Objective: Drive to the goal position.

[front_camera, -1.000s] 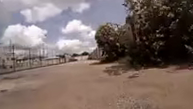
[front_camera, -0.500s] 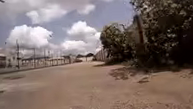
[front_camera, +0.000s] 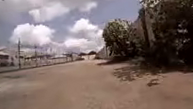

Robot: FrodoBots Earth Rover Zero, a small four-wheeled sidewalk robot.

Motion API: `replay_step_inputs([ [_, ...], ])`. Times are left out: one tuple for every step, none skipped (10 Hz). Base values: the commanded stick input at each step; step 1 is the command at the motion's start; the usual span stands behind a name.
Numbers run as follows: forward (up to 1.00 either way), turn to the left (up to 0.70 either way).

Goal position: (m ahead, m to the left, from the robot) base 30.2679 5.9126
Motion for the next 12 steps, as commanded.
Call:
replay_step_inputs([
  [0.6,0.07],
  [0.6,0.07],
  [0.6,0.07],
  [0.6,0.08],
  [0.6,0.08],
  [0.6,0.08],
  [0.6,0.08],
  [0.6,0.09],
  [0.6,0.08],
  [0.6,0.08],
  [0.6,0.08],
  [0.6,0.08],
])
